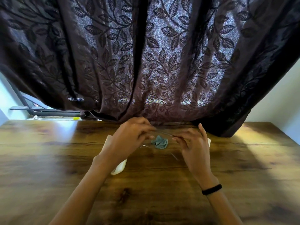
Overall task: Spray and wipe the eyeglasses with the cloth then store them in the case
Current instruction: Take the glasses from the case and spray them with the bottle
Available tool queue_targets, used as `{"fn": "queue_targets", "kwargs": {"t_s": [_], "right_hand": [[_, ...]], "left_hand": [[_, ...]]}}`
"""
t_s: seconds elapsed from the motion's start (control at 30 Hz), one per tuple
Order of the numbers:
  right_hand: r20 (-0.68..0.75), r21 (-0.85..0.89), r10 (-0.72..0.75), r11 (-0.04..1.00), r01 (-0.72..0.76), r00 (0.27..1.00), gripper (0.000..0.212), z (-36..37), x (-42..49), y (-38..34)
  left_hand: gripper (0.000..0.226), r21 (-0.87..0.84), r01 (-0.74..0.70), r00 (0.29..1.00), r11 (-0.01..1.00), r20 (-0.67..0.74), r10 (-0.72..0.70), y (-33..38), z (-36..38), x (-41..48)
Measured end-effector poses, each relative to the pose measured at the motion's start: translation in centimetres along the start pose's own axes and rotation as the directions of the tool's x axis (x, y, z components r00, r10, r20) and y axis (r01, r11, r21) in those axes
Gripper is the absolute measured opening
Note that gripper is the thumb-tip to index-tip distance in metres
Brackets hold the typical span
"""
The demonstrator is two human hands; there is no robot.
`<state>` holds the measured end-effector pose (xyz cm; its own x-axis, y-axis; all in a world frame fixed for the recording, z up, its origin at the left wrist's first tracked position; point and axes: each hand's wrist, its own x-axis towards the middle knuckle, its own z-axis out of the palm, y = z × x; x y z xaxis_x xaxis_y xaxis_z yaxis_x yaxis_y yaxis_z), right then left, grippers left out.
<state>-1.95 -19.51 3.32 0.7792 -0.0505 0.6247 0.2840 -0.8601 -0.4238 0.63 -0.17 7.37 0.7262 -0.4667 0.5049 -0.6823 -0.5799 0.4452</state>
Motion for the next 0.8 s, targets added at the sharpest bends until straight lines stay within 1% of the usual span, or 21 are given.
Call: {"fn": "queue_targets", "kwargs": {"t_s": [0.03,0.1,0.27,0.33,0.4,0.5,0.6,0.7,0.8], "right_hand": [[-0.003,-0.007,-0.008,1.000,0.008,1.000,0.007,0.0,0.0,-0.1],[-0.015,-0.010,-0.015,1.000,0.015,1.000,0.007,-0.1,-0.1,-0.3],[-0.062,0.006,-0.071,0.997,0.071,0.996,0.005,-0.4,-0.1,-0.7],[-0.114,0.025,-0.104,0.994,0.108,0.988,0.005,-0.5,-0.2,-0.8],[-0.167,0.064,-0.095,0.992,0.107,0.981,0.016,-0.7,-0.3,-0.6],[-0.217,0.136,-0.021,0.989,0.052,0.976,0.026,-1.2,-0.4,0.2],[-0.241,0.161,0.051,0.987,-0.012,0.969,0.032,-1.1,-1.0,1.8],[-0.230,0.179,0.139,0.979,-0.098,0.963,0.043,-0.8,-2.1,3.2],[-0.166,0.180,0.209,0.967,-0.179,0.964,0.056,-0.2,-3.4,4.3]], "left_hand": [[0.022,0.045,-0.001,1.000,0.999,0.027,0.000,0.0,0.2,0.1],[0.023,0.119,0.018,0.999,0.993,0.036,-0.023,-0.2,0.5,0.0],[0.020,0.180,0.048,0.996,0.982,0.065,-0.060,-0.6,0.8,-0.5],[0.015,0.175,0.061,0.998,0.983,-0.008,-0.061,-0.8,0.9,-0.8],[0.014,0.152,0.081,0.992,0.985,-0.113,-0.064,-1.5,0.9,-1.2],[0.018,0.056,0.139,0.962,0.989,-0.245,-0.121,-3.0,1.2,-1.9],[0.017,-0.027,0.203,0.912,0.979,-0.358,-0.199,-4.3,2.0,-2.3],[0.018,-0.127,0.248,0.854,0.960,-0.439,-0.278,-5.3,3.1,-2.7],[0.016,-0.205,0.273,0.790,0.940,-0.510,-0.341,-5.7,4.3,-3.1]]}}
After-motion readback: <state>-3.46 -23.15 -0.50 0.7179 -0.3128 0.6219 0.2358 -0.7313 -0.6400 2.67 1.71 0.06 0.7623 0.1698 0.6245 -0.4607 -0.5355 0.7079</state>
